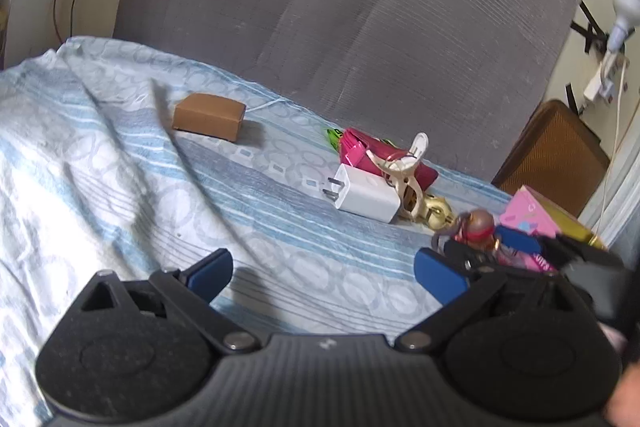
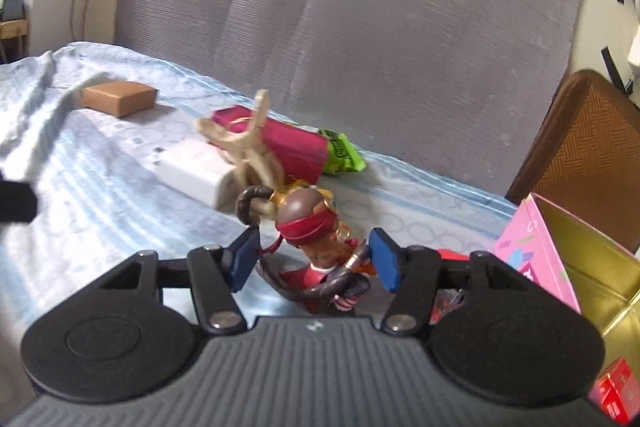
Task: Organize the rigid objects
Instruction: 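Grasp the red-caped monkey figure with the right tool and lift it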
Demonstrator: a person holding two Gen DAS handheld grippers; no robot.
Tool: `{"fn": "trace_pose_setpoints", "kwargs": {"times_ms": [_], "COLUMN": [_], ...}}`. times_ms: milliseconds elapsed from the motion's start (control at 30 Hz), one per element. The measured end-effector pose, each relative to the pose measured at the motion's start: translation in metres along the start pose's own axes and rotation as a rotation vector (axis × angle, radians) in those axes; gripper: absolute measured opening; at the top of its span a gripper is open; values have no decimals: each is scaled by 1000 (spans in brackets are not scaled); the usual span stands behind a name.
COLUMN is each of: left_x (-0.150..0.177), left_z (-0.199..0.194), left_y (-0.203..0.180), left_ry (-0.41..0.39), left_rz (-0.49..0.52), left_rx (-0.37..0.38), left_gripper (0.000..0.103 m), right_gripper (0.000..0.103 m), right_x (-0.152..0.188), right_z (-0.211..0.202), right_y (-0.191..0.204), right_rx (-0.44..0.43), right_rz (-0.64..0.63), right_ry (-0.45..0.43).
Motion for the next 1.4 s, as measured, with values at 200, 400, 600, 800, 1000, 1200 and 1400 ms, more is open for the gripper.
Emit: {"fn": "trace_pose_setpoints", "kwargs": {"times_ms": [200, 400, 600, 800, 1000, 1200, 1400], "left_x": [-4, -5, -4, -4, -4, -4, -5], "left_z": [0, -2, -4, -4, -4, -5, -5], "left_y": [15, 19, 17, 18, 18, 17, 18], "left_ry": [-2, -7, -11, -6, -6, -7, -5], "left_rz": [-85, -105, -99, -97, -96, -93, -96], "left_rx": [13, 12, 9, 6, 4, 1, 6], "left_gripper": [101, 101, 101, 101, 101, 101, 102], "right_gripper": [63, 63, 63, 80, 87, 87, 94], "right_x": [1, 15, 32, 46, 53, 59, 65], "right_z": [-39, -60, -65, -69, -78, -75, -82], "right_y": [-7, -6, -13, -28, -34, -31, -36], "right_rx": [-282, -536, -686, -575, -412, -348, -347], "right_rz": [252, 440, 646, 728, 708, 674, 612], "right_ry": [-10, 30, 73, 46, -12, -6, 23]}}
Point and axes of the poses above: each gripper's, at about its wrist camera, not at the fingertips, and z roughly the way its jaws point, y to its left, x to its underside, the point moved 1 cm from there along z, roughly the way its jaws point, and after that the axes turned 3 degrees about -z, right-handed, at the moved point
